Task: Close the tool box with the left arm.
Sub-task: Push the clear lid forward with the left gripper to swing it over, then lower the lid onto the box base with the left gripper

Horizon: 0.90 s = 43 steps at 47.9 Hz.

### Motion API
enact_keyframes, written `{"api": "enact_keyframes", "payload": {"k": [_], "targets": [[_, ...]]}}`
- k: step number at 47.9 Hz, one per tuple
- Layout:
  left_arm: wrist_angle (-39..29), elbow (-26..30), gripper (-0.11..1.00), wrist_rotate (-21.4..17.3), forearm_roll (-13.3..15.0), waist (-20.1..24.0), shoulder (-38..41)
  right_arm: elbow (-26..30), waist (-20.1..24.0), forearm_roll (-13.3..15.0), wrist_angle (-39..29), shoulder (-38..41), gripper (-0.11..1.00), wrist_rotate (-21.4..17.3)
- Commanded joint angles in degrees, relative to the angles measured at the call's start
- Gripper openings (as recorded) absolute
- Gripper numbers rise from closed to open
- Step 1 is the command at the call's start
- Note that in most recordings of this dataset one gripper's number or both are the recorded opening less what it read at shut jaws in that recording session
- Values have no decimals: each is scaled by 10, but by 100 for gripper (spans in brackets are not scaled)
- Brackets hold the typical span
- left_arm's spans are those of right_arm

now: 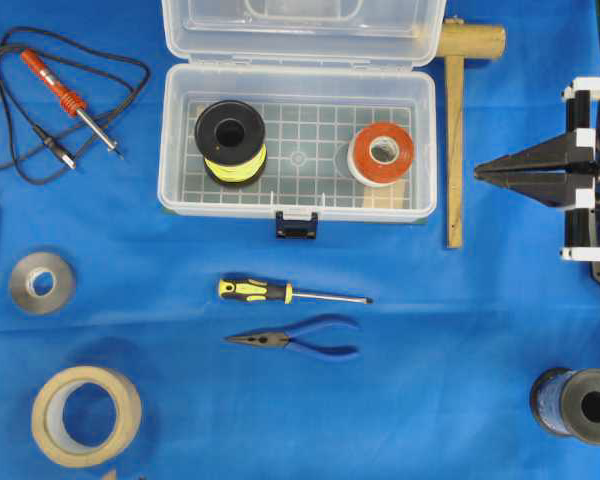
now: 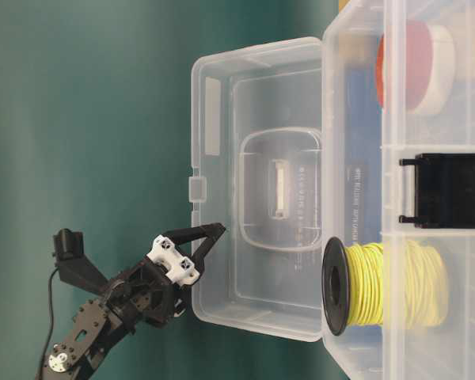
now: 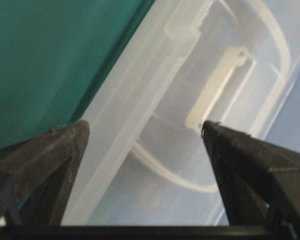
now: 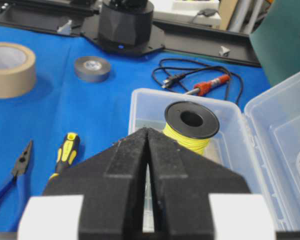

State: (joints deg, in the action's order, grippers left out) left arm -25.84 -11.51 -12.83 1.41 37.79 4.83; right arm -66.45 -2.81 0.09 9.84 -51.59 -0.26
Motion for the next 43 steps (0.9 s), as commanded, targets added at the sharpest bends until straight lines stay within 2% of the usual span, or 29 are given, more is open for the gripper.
{"api": "enact_keyframes", "payload": {"k": [1, 28, 43], "targets": [[-19, 11, 89, 2, 3, -29, -25, 10, -2, -2, 3, 4, 0, -1], [-116, -5, 89, 16, 4, -103, -112, 9, -8, -1, 7, 11, 0, -1], [-135, -66, 89, 41, 9, -161, -170, 10, -8, -1, 9, 11, 0, -1]]}}
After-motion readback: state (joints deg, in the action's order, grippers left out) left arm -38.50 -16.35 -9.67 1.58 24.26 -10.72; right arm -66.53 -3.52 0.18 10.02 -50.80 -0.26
